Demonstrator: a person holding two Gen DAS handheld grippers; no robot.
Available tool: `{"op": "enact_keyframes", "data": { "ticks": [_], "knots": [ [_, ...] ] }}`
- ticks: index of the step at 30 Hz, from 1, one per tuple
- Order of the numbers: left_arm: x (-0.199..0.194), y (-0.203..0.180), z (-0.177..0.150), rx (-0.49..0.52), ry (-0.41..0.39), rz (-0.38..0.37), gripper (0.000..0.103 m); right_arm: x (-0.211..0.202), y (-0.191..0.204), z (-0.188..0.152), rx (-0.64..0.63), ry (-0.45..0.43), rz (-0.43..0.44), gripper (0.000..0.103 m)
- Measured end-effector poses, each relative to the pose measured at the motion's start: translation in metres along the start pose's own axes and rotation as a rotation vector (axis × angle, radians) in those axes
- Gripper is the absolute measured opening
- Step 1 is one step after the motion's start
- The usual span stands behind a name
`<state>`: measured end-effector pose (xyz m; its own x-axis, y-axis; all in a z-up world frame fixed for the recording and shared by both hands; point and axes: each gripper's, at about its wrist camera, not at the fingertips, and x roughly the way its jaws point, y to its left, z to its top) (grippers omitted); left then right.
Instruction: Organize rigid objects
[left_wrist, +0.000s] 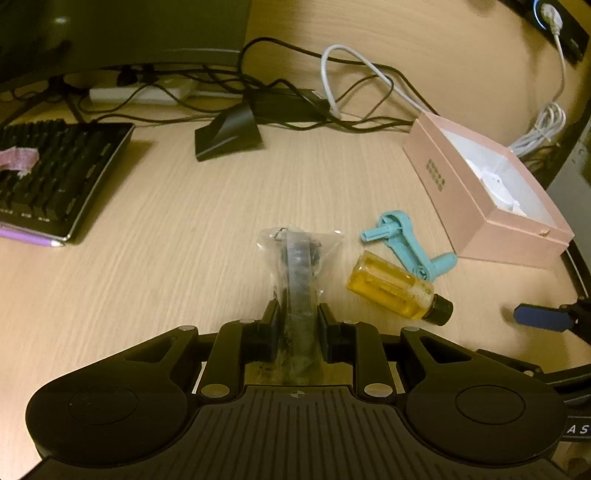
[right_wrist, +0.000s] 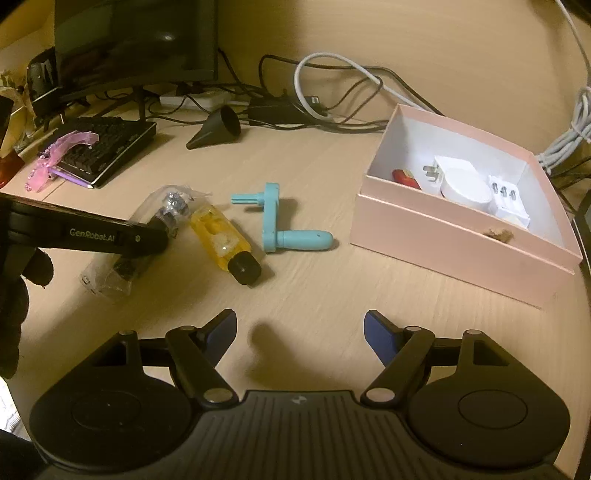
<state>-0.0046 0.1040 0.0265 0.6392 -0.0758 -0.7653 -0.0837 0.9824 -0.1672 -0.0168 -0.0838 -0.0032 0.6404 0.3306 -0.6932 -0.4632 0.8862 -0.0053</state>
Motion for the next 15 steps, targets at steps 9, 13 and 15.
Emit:
{"op": "enact_keyframes", "data": {
  "ticks": [9,13,15],
  "knots": [
    [0.0,0.006,0.0,-0.044,-0.006,-0.017,0.024,0.007,0.015,0.009,0.019,-0.028,0.005,0.077],
    [-0.001,0.003,-0.001,-0.023,-0.007,-0.007,0.024,0.014,0.021,0.016,0.022,-0.038,0.016,0.077],
    [-0.001,0.005,0.0,-0.027,-0.003,-0.013,0.024,0.019,0.024,0.02,0.02,-0.048,0.019,0.075]
  ]
}}
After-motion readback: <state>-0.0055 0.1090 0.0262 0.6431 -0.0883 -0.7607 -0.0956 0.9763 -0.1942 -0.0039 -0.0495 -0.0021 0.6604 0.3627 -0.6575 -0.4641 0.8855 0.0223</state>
